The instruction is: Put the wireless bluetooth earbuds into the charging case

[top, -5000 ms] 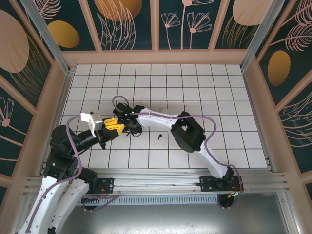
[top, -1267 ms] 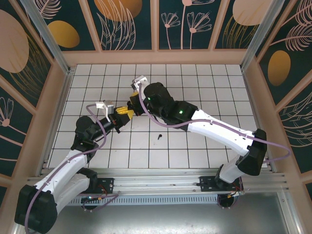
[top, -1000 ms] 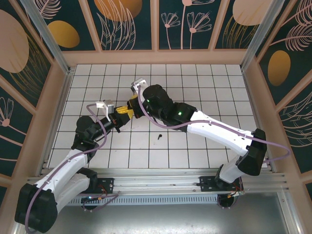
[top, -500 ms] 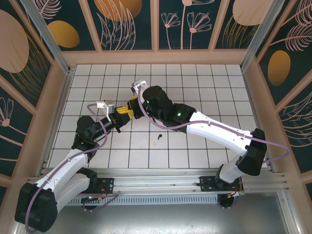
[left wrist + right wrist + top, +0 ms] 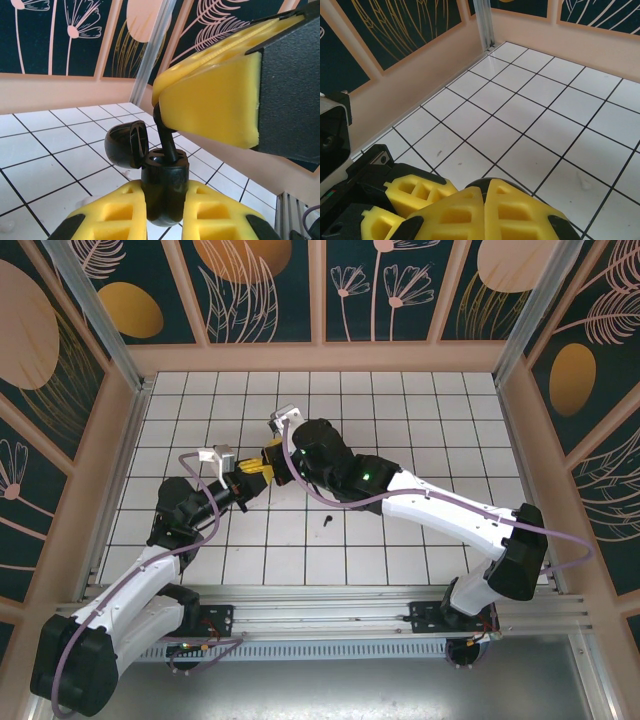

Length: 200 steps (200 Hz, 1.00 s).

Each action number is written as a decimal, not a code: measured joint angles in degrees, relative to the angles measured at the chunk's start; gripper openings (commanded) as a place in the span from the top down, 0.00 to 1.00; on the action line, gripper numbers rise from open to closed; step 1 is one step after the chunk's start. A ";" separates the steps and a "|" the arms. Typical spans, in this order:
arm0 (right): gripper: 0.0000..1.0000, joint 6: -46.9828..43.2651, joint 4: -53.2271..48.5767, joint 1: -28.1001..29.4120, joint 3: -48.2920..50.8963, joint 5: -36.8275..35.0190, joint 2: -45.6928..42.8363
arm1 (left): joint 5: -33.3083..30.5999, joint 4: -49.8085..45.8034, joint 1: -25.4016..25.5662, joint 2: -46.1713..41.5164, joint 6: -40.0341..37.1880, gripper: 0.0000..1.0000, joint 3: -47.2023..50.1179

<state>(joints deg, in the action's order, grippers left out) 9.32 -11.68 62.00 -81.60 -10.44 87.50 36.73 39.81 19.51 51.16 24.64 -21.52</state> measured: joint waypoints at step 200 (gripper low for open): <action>0.66 2.03 -1.31 2.99 -1.22 -7.04 2.05 | -1.53 0.83 0.00 2.49 0.52 1.00 -0.68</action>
<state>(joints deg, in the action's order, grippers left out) 11.35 -12.99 64.99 -82.83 -17.47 89.56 35.20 40.64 19.51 53.65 25.17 -22.20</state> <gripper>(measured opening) 0.286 0.131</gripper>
